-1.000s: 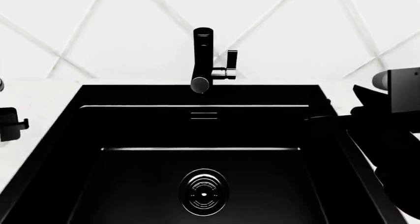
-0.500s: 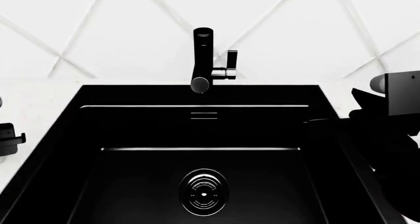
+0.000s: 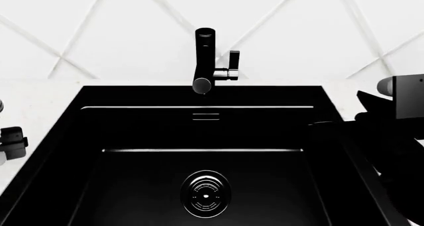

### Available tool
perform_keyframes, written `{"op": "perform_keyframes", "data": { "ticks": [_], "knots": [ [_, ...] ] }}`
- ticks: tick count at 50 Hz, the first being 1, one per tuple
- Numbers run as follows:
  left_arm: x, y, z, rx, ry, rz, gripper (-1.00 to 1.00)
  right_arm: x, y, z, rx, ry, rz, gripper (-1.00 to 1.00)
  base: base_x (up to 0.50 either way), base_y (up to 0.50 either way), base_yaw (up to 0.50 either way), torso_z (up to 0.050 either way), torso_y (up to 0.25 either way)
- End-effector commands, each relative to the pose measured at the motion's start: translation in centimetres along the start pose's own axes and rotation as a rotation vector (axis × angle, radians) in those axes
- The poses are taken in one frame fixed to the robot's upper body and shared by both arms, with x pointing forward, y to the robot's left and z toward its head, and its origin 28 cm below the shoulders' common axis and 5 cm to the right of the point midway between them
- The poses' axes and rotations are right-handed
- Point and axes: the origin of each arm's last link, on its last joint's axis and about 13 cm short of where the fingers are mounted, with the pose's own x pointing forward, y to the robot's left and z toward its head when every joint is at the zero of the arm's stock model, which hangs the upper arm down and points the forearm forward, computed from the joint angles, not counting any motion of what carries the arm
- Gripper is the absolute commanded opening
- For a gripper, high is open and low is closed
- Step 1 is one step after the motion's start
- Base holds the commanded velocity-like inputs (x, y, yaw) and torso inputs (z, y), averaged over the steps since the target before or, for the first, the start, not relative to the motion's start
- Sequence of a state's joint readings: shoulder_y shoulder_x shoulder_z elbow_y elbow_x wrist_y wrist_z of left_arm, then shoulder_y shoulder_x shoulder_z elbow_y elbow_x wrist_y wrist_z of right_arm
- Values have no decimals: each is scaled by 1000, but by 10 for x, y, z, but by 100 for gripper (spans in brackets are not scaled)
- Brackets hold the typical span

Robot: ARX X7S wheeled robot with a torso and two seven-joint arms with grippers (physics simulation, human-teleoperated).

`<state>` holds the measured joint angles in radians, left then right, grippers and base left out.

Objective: Pick the cup and bowl from the sink and place them on the counter for drying.

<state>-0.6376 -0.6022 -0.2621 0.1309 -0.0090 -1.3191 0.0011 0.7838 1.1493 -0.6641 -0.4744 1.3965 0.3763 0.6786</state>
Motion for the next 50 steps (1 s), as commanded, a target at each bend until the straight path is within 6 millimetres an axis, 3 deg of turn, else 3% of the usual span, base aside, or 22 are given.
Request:
{"op": "perform_keyframes", "data": {
  "ticks": [1, 11, 27, 42, 49, 50],
  "knots": [
    [-3, 1, 4, -11, -10, -2, 100, -1, -1, 1, 2, -2, -4, 100, 0, 0, 0, 0, 0],
    [-21, 9, 3, -46, 6, -53, 100, -2, -2, 0, 3, -1, -6, 100, 0, 0, 0, 0, 0],
    [-54, 11, 21, -100, -87, -129, 100, -3, -2, 2, -3, -7, 8, 100, 0, 0, 0, 0, 0],
    [-94, 9, 76, -85, -254, -284, 100, 4, -1, 22, -30, -15, -15, 100, 0, 0, 0, 0, 0],
    [-105, -15, 86, -55, -294, -420, 100, 5, -1, 31, -22, -25, -12, 100, 0, 0, 0, 0, 0],
    [-107, -8, 88, -40, -309, -418, 100, 5, 0, 33, -21, -25, -10, 100, 0, 0, 0, 0, 0]
  ]
}}
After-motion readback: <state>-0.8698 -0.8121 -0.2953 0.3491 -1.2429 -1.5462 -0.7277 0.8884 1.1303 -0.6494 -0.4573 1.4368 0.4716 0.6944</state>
